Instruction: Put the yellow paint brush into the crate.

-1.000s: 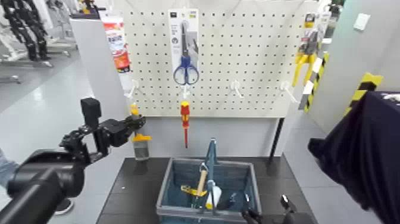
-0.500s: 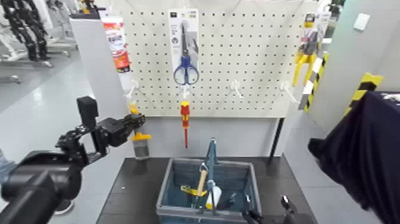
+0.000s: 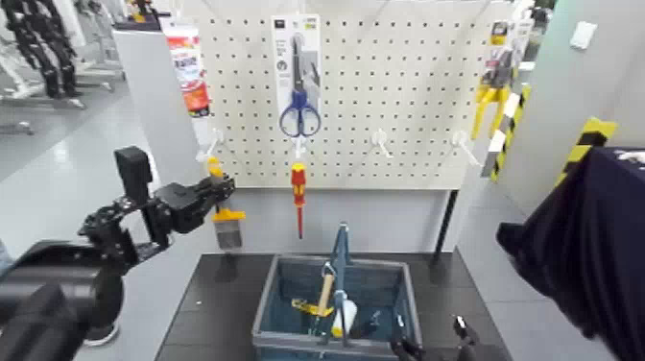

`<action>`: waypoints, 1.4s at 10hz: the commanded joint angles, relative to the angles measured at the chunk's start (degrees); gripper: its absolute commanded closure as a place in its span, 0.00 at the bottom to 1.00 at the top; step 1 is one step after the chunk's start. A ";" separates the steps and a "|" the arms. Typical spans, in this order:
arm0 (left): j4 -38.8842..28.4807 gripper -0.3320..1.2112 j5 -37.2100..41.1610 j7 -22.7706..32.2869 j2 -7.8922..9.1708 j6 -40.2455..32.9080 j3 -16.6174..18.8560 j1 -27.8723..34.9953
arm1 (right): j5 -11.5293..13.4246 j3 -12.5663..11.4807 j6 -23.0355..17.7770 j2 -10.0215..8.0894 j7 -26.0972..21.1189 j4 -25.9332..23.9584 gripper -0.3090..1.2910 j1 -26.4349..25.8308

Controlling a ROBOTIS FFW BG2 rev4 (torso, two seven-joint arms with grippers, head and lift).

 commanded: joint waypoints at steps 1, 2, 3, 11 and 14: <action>-8.04 0.99 -0.12 -0.02 -0.37 4.32 1.68 2.94 | 0.00 0.00 0.06 0.00 0.00 0.00 0.28 0.03; -10.68 0.99 -0.04 0.07 -0.55 6.34 2.29 3.73 | 0.00 0.00 0.06 0.00 0.00 -0.09 0.28 0.03; -13.31 0.99 -0.04 0.34 -0.64 7.92 2.56 4.35 | 0.00 0.00 0.06 0.00 0.00 -0.09 0.28 0.03; -17.79 0.99 15.17 5.17 -1.61 10.65 -0.52 5.66 | 0.00 0.00 -0.12 0.09 0.00 0.00 0.28 0.03; -13.40 0.99 21.94 6.75 -2.92 8.19 -2.72 7.42 | -0.09 -0.09 -0.29 0.09 0.00 -0.09 0.28 0.12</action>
